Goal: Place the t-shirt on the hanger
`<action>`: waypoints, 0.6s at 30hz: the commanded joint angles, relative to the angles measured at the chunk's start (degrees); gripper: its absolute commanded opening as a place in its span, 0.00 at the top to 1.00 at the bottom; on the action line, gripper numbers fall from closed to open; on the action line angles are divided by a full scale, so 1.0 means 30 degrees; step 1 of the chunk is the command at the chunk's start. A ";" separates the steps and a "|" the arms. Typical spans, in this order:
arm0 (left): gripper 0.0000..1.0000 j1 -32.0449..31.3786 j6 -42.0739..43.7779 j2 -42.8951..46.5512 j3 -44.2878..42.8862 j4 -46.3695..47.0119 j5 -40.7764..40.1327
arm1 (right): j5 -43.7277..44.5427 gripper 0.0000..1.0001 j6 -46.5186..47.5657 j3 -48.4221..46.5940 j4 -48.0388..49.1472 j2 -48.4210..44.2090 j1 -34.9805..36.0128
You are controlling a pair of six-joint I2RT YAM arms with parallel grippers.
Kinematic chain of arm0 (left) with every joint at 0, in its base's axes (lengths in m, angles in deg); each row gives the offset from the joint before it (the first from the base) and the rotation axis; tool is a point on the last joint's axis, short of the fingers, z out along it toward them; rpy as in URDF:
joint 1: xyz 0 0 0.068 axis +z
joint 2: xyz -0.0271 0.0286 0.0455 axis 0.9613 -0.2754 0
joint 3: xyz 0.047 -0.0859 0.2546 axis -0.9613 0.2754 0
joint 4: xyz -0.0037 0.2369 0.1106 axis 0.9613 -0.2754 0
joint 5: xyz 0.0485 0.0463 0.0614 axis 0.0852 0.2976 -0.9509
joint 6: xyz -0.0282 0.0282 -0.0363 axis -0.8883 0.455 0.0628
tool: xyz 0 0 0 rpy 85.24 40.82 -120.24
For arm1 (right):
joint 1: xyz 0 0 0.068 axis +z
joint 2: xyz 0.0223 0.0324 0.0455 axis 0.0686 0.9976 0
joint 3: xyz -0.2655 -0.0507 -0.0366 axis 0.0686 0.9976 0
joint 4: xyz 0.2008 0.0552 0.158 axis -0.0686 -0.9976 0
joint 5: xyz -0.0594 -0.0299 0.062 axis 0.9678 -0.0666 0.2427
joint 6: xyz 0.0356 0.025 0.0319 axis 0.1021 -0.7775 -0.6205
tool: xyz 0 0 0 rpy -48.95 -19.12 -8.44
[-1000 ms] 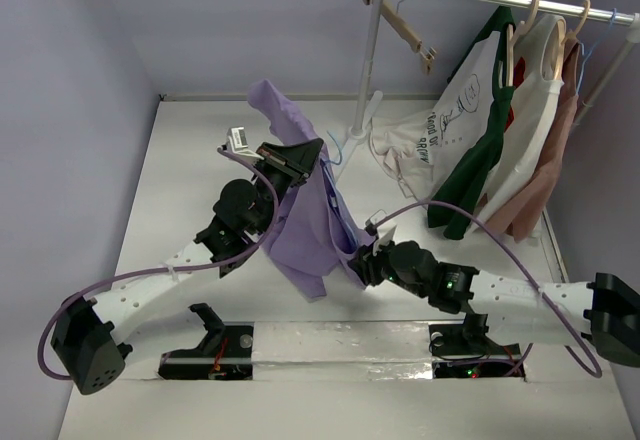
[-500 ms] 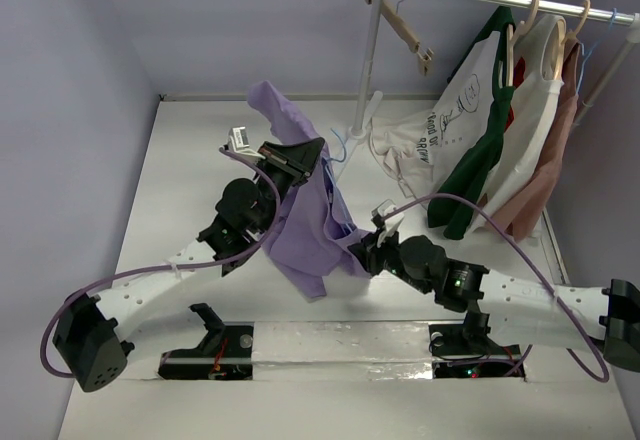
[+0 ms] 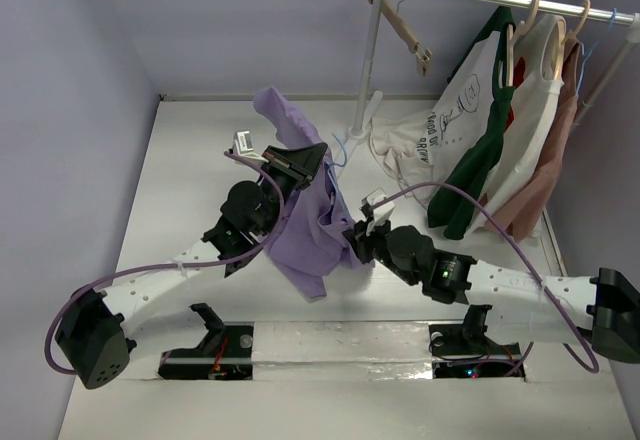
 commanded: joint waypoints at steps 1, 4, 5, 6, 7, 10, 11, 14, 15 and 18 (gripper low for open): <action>1.00 0.0076 -0.0397 0.0189 0.0049 0.1665 0.0177 | 0.1282 0.80 0.1028 -0.1599 0.2173 0.0276 -0.0056; 1.00 -0.0100 -0.0426 0.0218 -0.0009 0.1519 0.0148 | 0.1605 0.80 0.1614 -0.2213 0.2761 0.0803 -0.0056; 1.00 -0.0100 -0.0397 0.0189 -0.0010 0.1373 0.0090 | 0.1664 0.80 0.1733 -0.2331 0.2879 0.0891 -0.0056; 1.00 -0.0100 -0.0397 0.0247 -0.0039 0.1314 0.0089 | 0.1723 0.80 0.1821 -0.2419 0.3025 0.0950 -0.0056; 1.00 -0.0100 -0.0368 0.0277 -0.0068 0.1255 0.0002 | 0.1752 0.81 0.1909 -0.2478 0.3258 0.0921 -0.0056; 1.00 -0.0100 -0.0309 0.0336 -0.0127 0.1020 -0.0029 | 0.1840 0.81 0.2085 -0.2304 0.3844 0.0804 -0.0056; 1.00 -0.0100 -0.0309 0.0336 -0.0127 0.1020 -0.0057 | 0.1869 0.81 0.2115 -0.2274 0.3934 0.0775 -0.0056; 1.00 -0.0100 -0.0338 0.0277 -0.0185 0.0961 -0.0057 | 0.1606 0.81 0.2291 -0.2303 0.4431 0.0949 -0.0056; 1.00 -0.0274 -0.0338 0.0248 -0.0185 0.0961 -0.0028 | 0.1548 0.83 0.2291 -0.2303 0.4548 0.1066 -0.0056; 1.00 -0.0276 -0.0280 0.0247 -0.0302 0.0728 -0.0028 | 0.1518 0.91 0.2262 -0.2245 0.5076 0.1301 -0.0056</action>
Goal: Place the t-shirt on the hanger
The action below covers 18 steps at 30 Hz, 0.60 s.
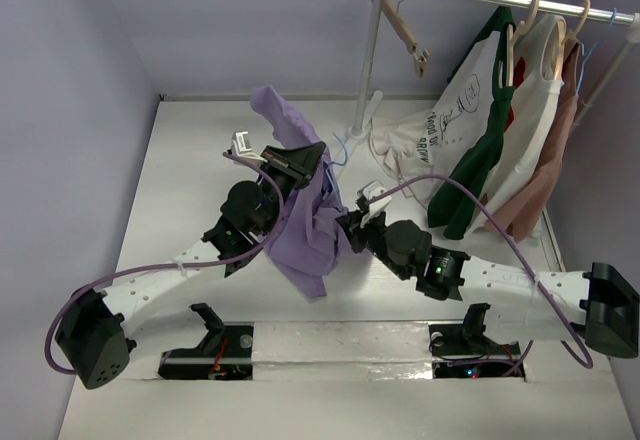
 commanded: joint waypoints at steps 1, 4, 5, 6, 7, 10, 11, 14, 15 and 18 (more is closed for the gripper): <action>1.00 -0.0261 -0.0134 0.0248 -0.0353 0.0596 0.0242 | 0.0316 0.97 0.0229 -0.0867 0.2527 0.0172 -0.0056; 1.00 -0.0261 0.0713 0.0160 -0.0849 -0.0659 0.0009 | 0.0171 1.00 -0.0150 -0.0663 0.1857 -0.0323 -0.0056; 0.87 -0.0261 0.1006 0.0102 -0.1055 -0.1709 -0.0167 | -0.0005 1.00 -0.0790 -0.0575 0.1360 -0.0644 -0.0056; 0.80 -0.0261 0.1531 0.0072 -0.1318 -0.1922 -0.0314 | -0.0181 1.00 -0.1058 -0.0429 0.0891 -0.1373 -0.0056; 0.66 -0.0261 0.1826 0.0101 -0.1407 -0.2069 -0.0461 | -0.0588 1.00 -0.1437 -0.0370 -0.0129 -0.1757 -0.0056; 0.39 -0.0058 0.3144 0.0335 -0.2050 -0.3239 -0.0870 | -0.1439 1.00 -0.2607 -0.0603 -0.3520 -0.3364 -0.0056; 0.36 -0.0056 0.3553 0.0394 -0.2285 -0.4055 -0.1017 | -0.1558 1.00 -0.2816 -0.0662 -0.4437 -0.3807 -0.0056; 0.28 0.0352 0.5166 0.0803 -0.3164 -0.5550 -0.1808 | -0.1850 1.00 -0.3872 -0.0751 -0.7662 -0.5565 -0.0056; 0.28 0.0760 0.5430 0.0949 -0.3398 -0.5731 -0.1839 | -0.2026 1.00 -0.3960 -0.0750 -0.8161 -0.6033 -0.0056; 0.28 0.1611 0.6077 0.0776 -0.3721 -0.6698 -0.1722 | -0.2174 1.00 -0.4487 -0.0984 -1.0243 -0.7558 -0.0056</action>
